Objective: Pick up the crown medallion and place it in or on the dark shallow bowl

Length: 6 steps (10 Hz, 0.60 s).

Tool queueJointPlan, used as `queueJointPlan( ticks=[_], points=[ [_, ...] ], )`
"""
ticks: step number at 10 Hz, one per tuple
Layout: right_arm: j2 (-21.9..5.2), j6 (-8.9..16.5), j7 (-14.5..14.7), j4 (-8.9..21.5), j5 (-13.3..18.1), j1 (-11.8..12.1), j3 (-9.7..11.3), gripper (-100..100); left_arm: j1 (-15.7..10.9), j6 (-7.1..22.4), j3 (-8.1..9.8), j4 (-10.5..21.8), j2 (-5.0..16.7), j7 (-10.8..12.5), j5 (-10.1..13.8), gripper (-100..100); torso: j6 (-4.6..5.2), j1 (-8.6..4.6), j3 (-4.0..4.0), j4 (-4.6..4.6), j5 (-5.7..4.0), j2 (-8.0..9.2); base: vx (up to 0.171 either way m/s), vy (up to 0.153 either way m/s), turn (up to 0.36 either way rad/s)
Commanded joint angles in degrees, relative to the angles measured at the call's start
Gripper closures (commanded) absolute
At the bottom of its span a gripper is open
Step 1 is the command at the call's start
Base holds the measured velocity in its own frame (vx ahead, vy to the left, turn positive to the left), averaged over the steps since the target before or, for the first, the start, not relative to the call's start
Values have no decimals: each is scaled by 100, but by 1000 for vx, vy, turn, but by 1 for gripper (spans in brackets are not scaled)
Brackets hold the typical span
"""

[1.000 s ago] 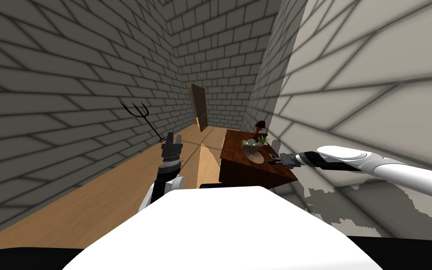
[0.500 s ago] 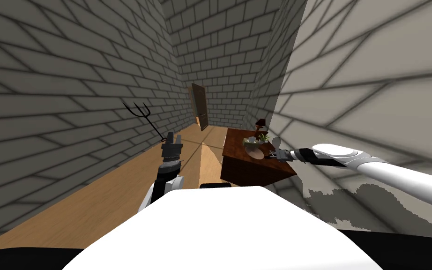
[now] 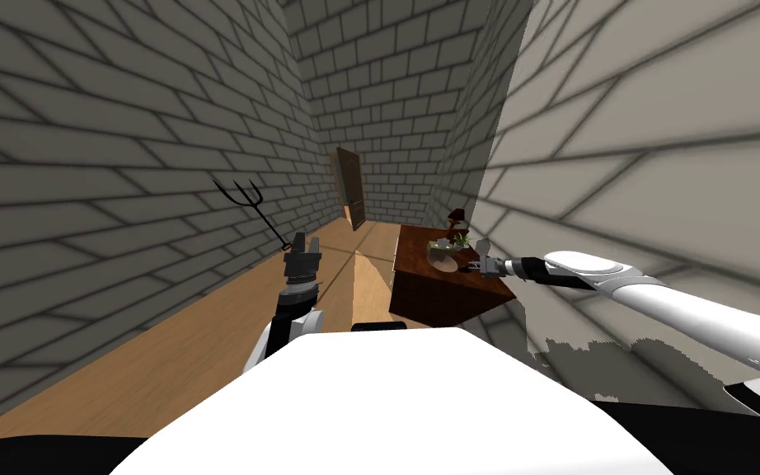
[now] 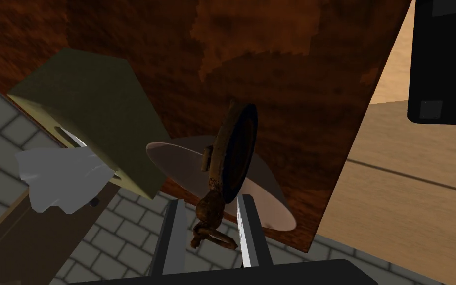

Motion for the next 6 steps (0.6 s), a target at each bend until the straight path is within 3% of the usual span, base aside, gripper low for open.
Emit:
queueJointPlan(
  ticks=[1,6],
  points=[
    [214,21,150,118,-47,-138,-105,100,0,0,0,0,0,0,0,0,0,0,0,0,0,0,-30,47,-83],
    [795,154,544,332,-271,-473,-358,100,0,0,0,0,0,0,0,0,-3,14,-4,0,3,-9,-17,72,-100]
  ],
)
